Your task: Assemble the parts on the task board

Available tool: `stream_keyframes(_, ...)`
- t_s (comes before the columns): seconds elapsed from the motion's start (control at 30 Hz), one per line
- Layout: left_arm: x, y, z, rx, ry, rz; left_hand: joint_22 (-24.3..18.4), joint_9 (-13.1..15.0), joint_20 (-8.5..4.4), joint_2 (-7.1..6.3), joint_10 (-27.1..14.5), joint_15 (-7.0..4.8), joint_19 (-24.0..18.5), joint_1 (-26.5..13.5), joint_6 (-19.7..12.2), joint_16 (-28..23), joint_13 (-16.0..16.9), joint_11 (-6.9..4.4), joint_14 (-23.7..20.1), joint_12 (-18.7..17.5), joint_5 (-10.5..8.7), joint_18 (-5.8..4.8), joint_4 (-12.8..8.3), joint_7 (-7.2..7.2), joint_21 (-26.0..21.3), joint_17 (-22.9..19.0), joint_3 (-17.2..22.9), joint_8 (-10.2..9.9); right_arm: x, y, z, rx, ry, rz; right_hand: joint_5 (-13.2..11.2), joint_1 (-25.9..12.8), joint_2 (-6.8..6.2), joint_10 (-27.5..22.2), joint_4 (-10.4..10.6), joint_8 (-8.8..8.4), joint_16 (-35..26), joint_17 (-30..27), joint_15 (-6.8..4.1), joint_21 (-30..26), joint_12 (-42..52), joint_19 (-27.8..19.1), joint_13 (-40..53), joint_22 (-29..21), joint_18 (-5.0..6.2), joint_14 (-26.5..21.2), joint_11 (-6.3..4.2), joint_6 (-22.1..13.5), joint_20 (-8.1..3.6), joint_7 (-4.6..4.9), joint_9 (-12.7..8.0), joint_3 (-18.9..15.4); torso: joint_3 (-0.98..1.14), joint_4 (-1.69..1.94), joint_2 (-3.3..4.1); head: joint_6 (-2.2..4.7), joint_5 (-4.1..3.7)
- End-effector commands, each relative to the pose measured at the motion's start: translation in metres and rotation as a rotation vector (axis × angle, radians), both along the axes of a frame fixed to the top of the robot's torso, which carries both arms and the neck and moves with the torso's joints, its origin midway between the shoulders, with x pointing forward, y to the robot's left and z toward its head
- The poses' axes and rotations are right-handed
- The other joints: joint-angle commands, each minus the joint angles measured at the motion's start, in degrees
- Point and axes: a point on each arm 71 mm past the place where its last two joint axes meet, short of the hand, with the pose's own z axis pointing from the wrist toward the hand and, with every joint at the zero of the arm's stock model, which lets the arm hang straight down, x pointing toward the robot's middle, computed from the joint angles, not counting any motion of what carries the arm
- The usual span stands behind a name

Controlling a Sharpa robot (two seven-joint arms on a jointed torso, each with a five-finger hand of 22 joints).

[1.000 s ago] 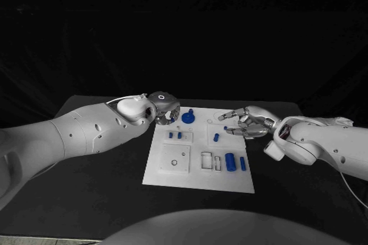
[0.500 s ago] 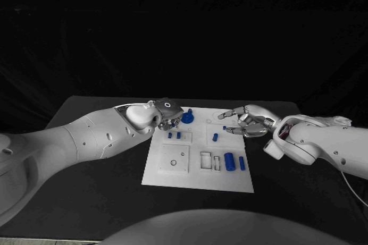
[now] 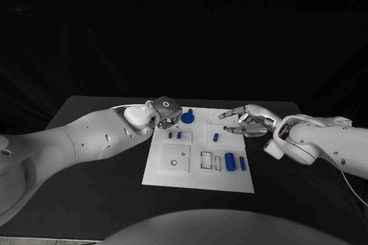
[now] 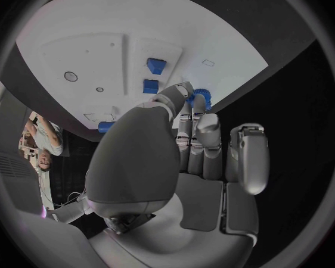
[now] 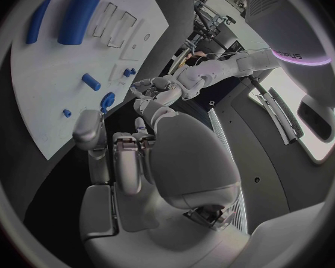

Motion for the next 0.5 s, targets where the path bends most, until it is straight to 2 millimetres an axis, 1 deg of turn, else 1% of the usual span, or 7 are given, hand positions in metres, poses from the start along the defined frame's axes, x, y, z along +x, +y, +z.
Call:
stream_keyframes(0.03,0.0007,-0.0024,0.0031,-0.034,-0.023,0.001,13.41,0.04,0.24,0.31,0.55,-0.06,2.7,0.18,0.2,0.16,0.05,0.02,0.52,-0.14,-0.29,-0.08,-0.43,-0.12,0.03,-0.08,0.03,0.13,-0.0002,0.002,0.0009,0.003,-0.014,0.017,-0.26,-0.45,-0.07,6.28,0.08,0.38,0.2,15.06,0.18,0.39,-0.24,0.53,14.77,7.11,0.32,5.97,-0.23,0.48,-0.16,0.05,0.07,-0.13,0.01,-0.08,0.03,0.0,0.07)
stream_keyframes(0.1,0.0014,-0.0026,0.0031,-0.041,-0.018,0.006,13.41,0.04,0.24,0.31,0.56,-0.06,2.7,0.18,0.2,0.17,0.05,0.02,0.54,-0.15,-0.31,-0.08,-0.43,-0.12,0.03,-0.05,0.03,0.13,-0.0001,0.0021,0.001,0.003,-0.015,0.017,-0.26,-0.45,-0.07,6.28,0.08,0.38,0.2,15.06,0.18,0.39,-0.24,0.54,14.77,7.11,0.32,5.97,-0.23,0.48,-0.16,0.05,0.07,-0.13,0.01,-0.07,0.04,0.0,-0.09)
stream_keyframes(0.27,0.003,-0.0034,0.0026,-0.051,-0.002,0.019,13.41,0.01,0.25,0.34,0.6,-0.07,2.7,0.17,0.19,0.12,0.03,0.04,0.53,-0.19,-0.39,-0.08,-0.44,-0.12,0.03,-0.14,0.03,0.09,-0.0002,0.0018,0.0011,0.003,-0.016,0.016,-0.27,-0.45,-0.06,6.28,0.1,0.4,0.2,15.06,0.17,0.44,-0.24,0.59,14.77,7.13,0.31,5.97,-0.23,0.53,-0.16,0.07,0.07,-0.13,0.01,-0.13,0.01,0.0,-0.07)
stream_keyframes(0.5,0.0042,-0.0059,0.0014,-0.044,0.013,0.024,13.38,0.0,0.25,0.35,0.62,-0.08,2.64,0.17,0.18,0.09,0.02,0.05,0.52,-0.22,-0.44,-0.05,-0.45,-0.12,-0.06,-0.19,0.03,0.07,-0.0006,0.0009,0.0012,0.004,-0.016,0.016,-0.3,-0.48,-0.05,6.28,0.13,0.43,0.2,15.06,0.16,0.44,-0.24,0.59,14.77,7.13,0.31,5.97,-0.24,0.63,-0.17,0.14,0.07,-0.13,0.0,-0.1,0.05,0.0,-0.4)
